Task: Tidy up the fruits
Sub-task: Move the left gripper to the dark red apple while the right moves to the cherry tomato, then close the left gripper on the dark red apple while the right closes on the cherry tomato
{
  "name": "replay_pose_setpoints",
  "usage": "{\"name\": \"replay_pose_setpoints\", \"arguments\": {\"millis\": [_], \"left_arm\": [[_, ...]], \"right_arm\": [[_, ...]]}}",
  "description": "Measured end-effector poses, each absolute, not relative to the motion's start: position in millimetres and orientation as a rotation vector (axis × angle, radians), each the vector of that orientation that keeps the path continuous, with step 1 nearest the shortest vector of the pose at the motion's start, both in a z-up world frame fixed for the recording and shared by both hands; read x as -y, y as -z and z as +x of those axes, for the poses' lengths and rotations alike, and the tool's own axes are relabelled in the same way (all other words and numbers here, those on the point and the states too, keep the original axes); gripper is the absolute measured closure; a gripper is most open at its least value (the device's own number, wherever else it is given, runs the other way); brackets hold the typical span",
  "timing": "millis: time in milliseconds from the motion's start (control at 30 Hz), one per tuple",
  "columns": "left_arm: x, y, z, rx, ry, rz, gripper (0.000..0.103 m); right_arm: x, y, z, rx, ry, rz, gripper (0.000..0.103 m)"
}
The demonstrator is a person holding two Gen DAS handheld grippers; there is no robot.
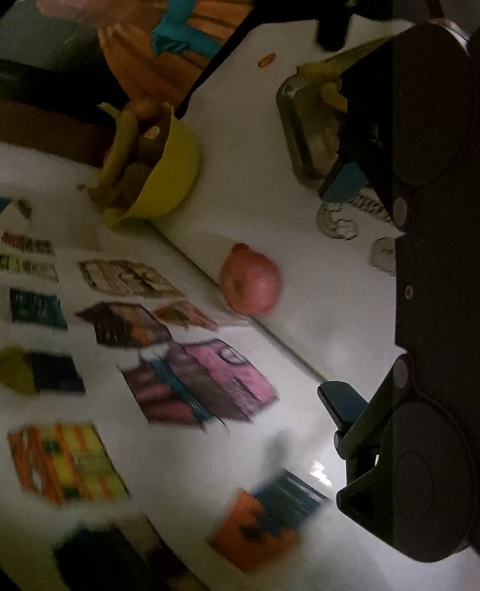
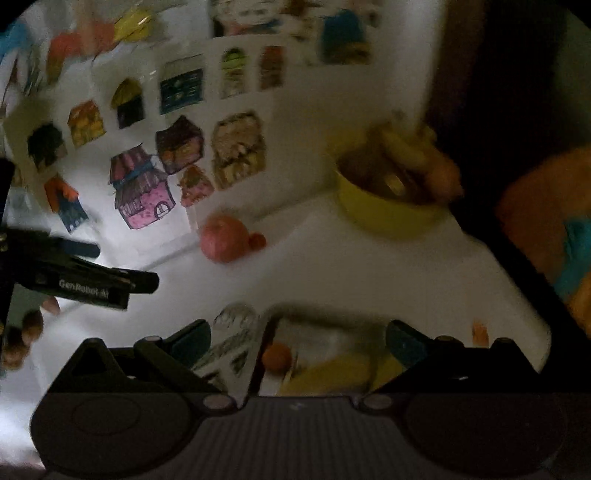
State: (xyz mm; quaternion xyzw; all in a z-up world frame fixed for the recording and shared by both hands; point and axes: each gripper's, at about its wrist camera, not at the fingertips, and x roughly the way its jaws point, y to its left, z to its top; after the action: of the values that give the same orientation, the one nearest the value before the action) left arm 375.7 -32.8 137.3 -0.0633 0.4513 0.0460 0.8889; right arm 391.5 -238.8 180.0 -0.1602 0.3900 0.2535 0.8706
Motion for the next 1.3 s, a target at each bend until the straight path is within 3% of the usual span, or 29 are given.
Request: {"name": "replay_pose_setpoints", "arguments": {"millis": [267,633,867,967,1033,1300], "left_arm": [[35.0,-101.6,413.9,-0.923,-0.022,-0.16,0.001],[33.2,-73.3,450.1,-0.896,-0.148,-0.306,0.001],[35.8,-61.1,469.7,-0.893,-0.209,-0.354,0.005],[33.6,-56.7,479.3,-0.897,-0.242,-0.38,0.008],[31.2,-54.0,483.7,-0.901,-0.258,-0.393,0.011],[29.0,-46.4,506.1,-0.916,-0.268,-0.44,0.02]], "right_arm": [[188.9,-128.0,436.3,-0.631,-0.694,-0.669,0.002],[167.5,-69.4,503.2,-0.66,-0.816,-0.776,0.018],[150.0,-57.3,518.3,-0.666,-0.954,-0.787,0.021],[140.7,-52.9,520.3,-0.656,-0.992,-0.817,0.028],[135.3,-50.1,522.4,-0.655,-1.004,-0.833,0.039],[122.0,-39.4,526.4,-0.654,-1.065,-0.866,0.049]]}}
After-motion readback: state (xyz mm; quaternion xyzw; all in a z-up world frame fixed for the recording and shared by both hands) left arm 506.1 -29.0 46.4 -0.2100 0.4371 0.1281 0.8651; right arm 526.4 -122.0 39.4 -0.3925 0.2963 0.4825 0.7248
